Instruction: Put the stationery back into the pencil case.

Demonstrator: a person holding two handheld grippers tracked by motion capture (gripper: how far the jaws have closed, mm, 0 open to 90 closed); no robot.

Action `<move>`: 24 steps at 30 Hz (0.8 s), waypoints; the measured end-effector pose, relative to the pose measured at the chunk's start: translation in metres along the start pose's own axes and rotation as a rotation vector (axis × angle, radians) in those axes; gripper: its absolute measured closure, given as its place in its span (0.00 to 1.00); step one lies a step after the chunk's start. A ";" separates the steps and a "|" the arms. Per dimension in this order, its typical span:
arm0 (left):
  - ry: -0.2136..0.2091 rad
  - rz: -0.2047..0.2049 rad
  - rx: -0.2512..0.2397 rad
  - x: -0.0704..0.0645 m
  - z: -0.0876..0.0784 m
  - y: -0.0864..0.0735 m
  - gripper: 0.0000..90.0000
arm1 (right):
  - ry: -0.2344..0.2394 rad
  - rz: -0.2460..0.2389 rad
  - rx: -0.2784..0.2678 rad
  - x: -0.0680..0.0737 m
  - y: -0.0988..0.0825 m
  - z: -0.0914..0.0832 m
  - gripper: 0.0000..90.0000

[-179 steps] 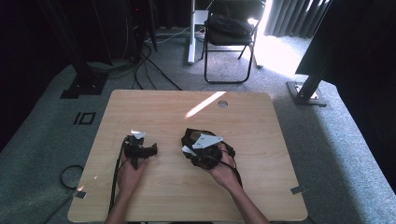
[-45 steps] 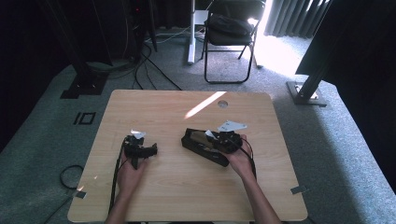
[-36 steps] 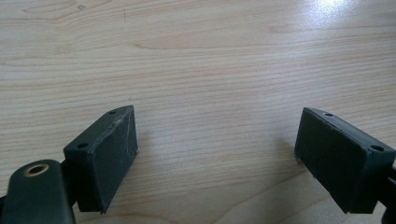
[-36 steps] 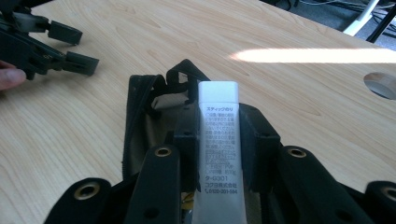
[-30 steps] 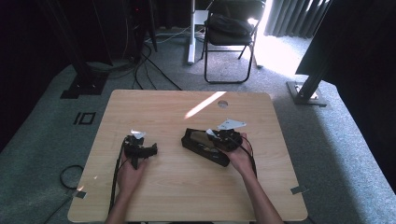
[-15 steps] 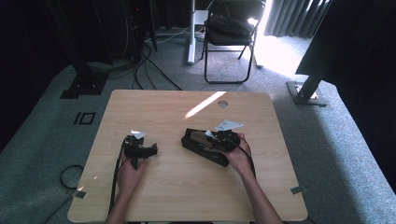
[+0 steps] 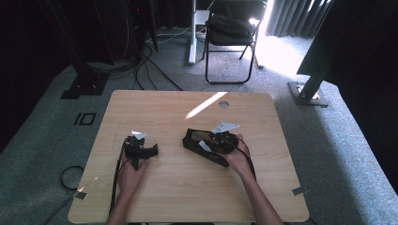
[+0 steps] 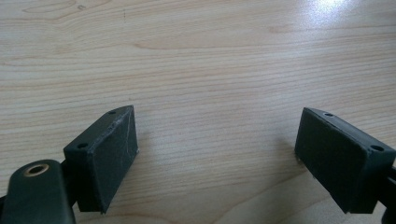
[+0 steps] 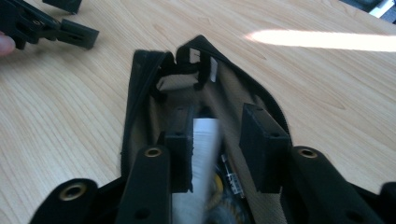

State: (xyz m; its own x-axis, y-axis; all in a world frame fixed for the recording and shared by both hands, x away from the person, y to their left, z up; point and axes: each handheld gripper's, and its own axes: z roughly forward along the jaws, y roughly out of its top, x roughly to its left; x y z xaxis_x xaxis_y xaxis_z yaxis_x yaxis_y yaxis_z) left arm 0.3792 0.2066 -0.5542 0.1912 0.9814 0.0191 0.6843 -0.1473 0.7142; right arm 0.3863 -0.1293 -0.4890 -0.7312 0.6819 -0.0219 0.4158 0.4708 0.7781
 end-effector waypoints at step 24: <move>0.000 0.000 0.000 0.000 0.000 0.000 0.15 | -0.131 0.160 -0.149 -0.027 -0.031 -0.054 0.48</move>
State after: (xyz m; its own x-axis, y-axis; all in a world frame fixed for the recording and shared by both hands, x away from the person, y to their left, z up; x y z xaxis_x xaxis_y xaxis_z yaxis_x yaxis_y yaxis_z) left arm 0.3793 0.2065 -0.5542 0.1912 0.9814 0.0190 0.6846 -0.1472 0.7139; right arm 0.3636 -0.1923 -0.4784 -0.5822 0.8123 0.0360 0.4295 0.2697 0.8618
